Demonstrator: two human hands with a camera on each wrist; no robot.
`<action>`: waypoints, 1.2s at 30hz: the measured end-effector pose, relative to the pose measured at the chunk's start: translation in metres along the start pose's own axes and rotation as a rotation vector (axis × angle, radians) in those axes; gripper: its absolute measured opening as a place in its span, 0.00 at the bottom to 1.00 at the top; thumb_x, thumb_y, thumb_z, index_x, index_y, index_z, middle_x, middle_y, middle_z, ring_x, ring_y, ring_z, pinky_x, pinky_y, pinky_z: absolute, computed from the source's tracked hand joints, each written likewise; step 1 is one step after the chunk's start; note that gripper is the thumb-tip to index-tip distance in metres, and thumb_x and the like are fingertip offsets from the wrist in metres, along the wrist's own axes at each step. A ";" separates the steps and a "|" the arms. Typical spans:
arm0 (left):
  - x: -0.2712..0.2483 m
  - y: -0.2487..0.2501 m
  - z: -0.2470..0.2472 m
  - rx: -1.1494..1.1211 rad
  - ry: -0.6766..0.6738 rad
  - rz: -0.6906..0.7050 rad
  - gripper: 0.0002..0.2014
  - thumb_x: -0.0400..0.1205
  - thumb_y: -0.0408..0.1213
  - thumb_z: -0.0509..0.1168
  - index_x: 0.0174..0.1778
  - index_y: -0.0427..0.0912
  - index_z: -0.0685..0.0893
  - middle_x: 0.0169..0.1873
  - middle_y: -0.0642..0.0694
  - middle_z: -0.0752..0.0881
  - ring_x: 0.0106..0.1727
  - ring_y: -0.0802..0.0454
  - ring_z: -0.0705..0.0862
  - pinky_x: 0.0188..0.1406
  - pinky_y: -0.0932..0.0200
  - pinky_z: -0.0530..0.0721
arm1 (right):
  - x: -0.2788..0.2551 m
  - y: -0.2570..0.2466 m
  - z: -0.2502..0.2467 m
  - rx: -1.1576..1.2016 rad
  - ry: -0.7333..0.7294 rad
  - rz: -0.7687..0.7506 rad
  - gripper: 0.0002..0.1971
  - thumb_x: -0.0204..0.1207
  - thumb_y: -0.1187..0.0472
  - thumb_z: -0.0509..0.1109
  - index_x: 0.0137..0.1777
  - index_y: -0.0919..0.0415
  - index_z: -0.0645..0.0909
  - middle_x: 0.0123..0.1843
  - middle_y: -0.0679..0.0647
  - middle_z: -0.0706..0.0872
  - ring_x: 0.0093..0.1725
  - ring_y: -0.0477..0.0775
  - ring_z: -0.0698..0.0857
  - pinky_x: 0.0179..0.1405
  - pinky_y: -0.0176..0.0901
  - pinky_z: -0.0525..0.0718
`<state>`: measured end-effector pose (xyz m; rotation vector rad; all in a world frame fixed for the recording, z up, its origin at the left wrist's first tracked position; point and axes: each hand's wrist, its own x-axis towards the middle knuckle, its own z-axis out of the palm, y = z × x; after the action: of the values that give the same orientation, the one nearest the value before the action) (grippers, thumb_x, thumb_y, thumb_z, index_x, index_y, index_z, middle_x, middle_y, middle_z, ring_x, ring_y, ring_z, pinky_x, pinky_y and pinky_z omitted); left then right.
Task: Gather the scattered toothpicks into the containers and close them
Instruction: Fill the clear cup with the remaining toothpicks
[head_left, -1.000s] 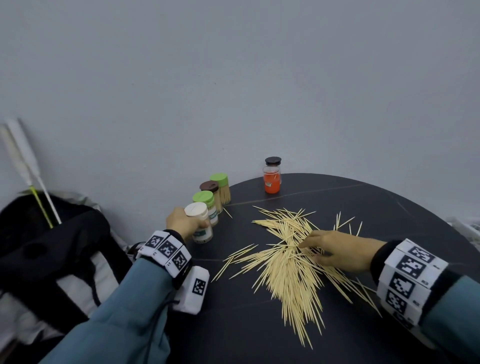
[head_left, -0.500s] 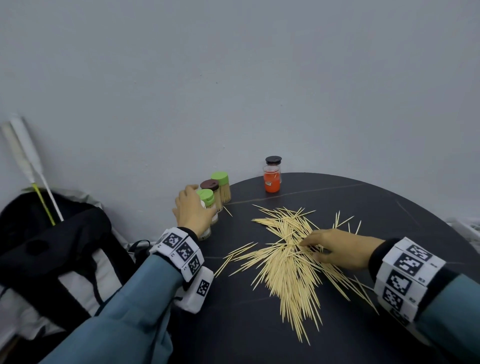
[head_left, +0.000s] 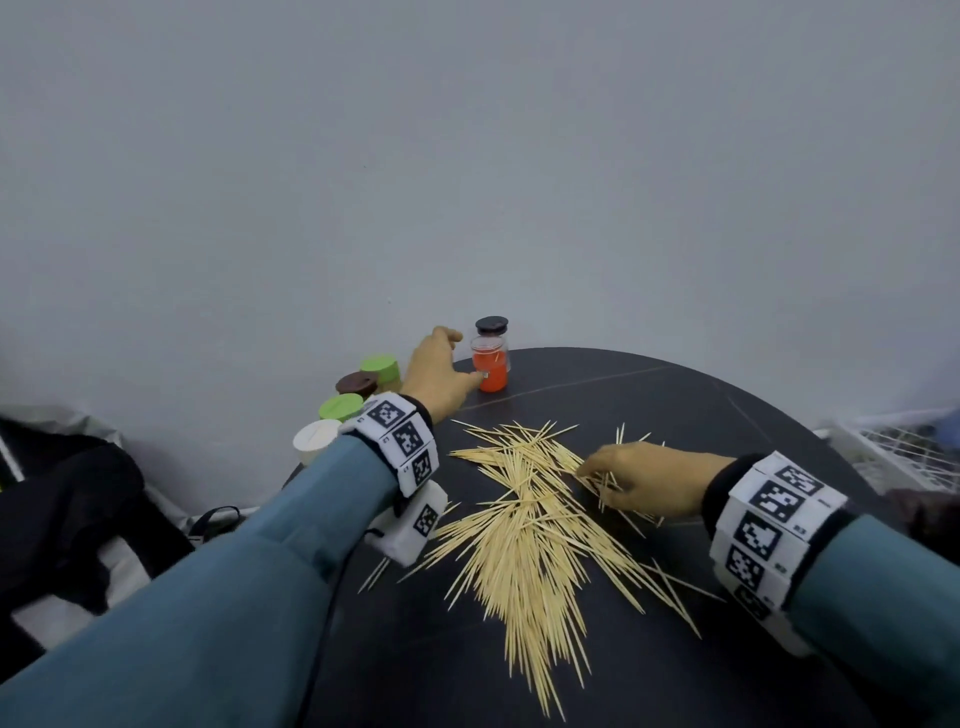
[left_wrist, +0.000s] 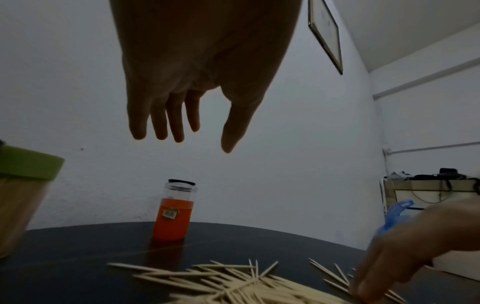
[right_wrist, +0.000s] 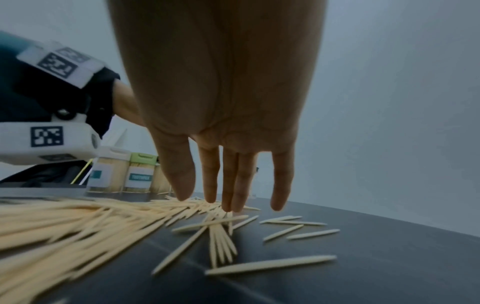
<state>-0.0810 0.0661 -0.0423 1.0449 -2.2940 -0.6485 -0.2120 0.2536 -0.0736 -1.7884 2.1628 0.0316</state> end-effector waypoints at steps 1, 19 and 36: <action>0.009 0.004 0.004 0.009 -0.010 0.001 0.28 0.79 0.34 0.70 0.74 0.36 0.69 0.72 0.39 0.75 0.72 0.45 0.73 0.65 0.58 0.70 | 0.002 0.003 -0.003 0.002 0.005 0.005 0.22 0.83 0.60 0.60 0.77 0.55 0.66 0.74 0.54 0.72 0.72 0.51 0.73 0.70 0.42 0.70; 0.135 0.018 0.072 0.474 -0.207 0.084 0.31 0.82 0.41 0.65 0.81 0.42 0.63 0.77 0.36 0.67 0.77 0.37 0.65 0.74 0.43 0.68 | 0.041 0.047 -0.008 0.045 -0.053 0.013 0.26 0.84 0.58 0.59 0.80 0.58 0.59 0.82 0.51 0.60 0.79 0.51 0.63 0.75 0.39 0.60; 0.113 0.046 0.099 0.523 -0.268 0.172 0.31 0.72 0.41 0.75 0.71 0.49 0.73 0.65 0.36 0.69 0.69 0.38 0.67 0.64 0.44 0.74 | 0.041 0.047 -0.009 0.058 -0.033 0.022 0.25 0.83 0.59 0.60 0.80 0.58 0.61 0.80 0.52 0.63 0.77 0.53 0.66 0.74 0.42 0.64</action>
<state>-0.2313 0.0243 -0.0572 1.0085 -2.8410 -0.1174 -0.2652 0.2222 -0.0846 -1.7197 2.1384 0.0033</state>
